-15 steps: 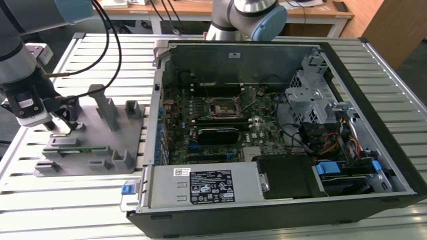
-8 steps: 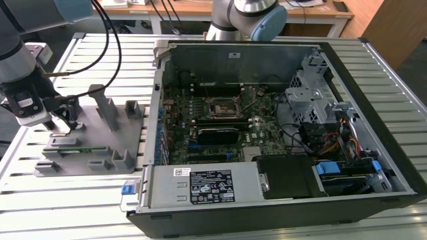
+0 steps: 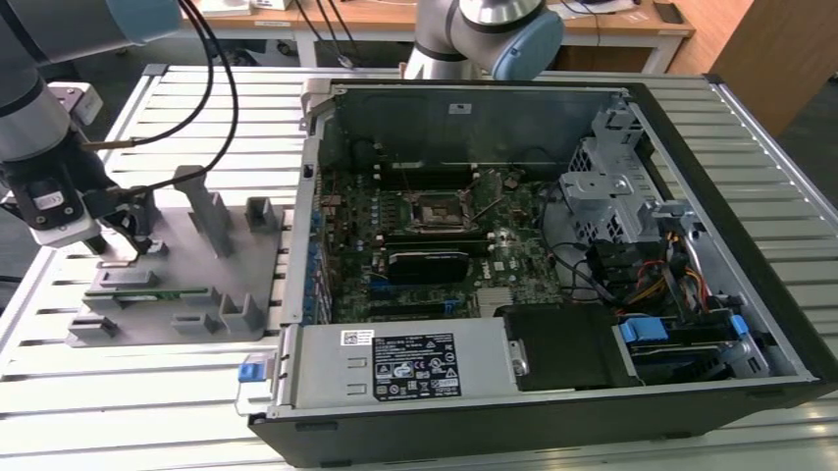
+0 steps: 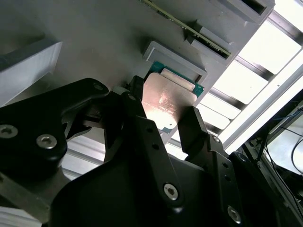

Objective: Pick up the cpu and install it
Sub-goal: 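Pick up the cpu and move it towards the insertion slot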

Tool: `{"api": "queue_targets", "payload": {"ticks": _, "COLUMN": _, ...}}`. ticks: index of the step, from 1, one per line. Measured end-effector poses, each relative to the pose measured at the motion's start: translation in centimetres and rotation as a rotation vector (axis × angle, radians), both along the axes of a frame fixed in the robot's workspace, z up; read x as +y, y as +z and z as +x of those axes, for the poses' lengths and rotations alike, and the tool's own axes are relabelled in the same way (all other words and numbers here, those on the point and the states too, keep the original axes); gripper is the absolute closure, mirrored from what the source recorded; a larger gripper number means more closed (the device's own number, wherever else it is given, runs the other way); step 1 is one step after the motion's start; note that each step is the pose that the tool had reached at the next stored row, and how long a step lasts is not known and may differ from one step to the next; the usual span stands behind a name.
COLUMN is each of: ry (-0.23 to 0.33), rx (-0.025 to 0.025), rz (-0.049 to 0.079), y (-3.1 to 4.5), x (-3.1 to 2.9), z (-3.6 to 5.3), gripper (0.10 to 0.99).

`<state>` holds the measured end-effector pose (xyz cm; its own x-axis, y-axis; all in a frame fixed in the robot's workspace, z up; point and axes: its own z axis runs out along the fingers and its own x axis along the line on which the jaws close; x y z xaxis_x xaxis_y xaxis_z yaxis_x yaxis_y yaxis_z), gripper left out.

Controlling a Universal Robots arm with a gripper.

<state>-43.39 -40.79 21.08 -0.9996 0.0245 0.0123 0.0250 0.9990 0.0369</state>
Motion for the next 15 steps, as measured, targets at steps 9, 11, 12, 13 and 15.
{"api": "queue_targets", "payload": {"ticks": 9, "ry": 0.000, "rx": 0.0000, "rz": 0.000, "y": 0.19, "x": 0.00, "z": 0.00, "gripper": 0.545}}
{"api": "queue_targets", "payload": {"ticks": 11, "ry": 0.000, "rx": 0.0000, "rz": 0.000, "y": 0.25, "x": 0.00, "z": 0.00, "gripper": 0.545}}
{"api": "queue_targets", "payload": {"ticks": 12, "ry": 0.000, "rx": 0.0000, "rz": 0.000, "y": 0.28, "x": 0.00, "z": 0.00, "gripper": 0.545}}
{"api": "queue_targets", "payload": {"ticks": 13, "ry": 0.000, "rx": 0.0000, "rz": 0.000, "y": 0.30, "x": 0.00, "z": 0.00, "gripper": 0.545}}
{"api": "queue_targets", "payload": {"ticks": 15, "ry": 0.000, "rx": 0.0000, "rz": 0.000, "y": 0.36, "x": 0.00, "z": 0.00, "gripper": 0.545}}
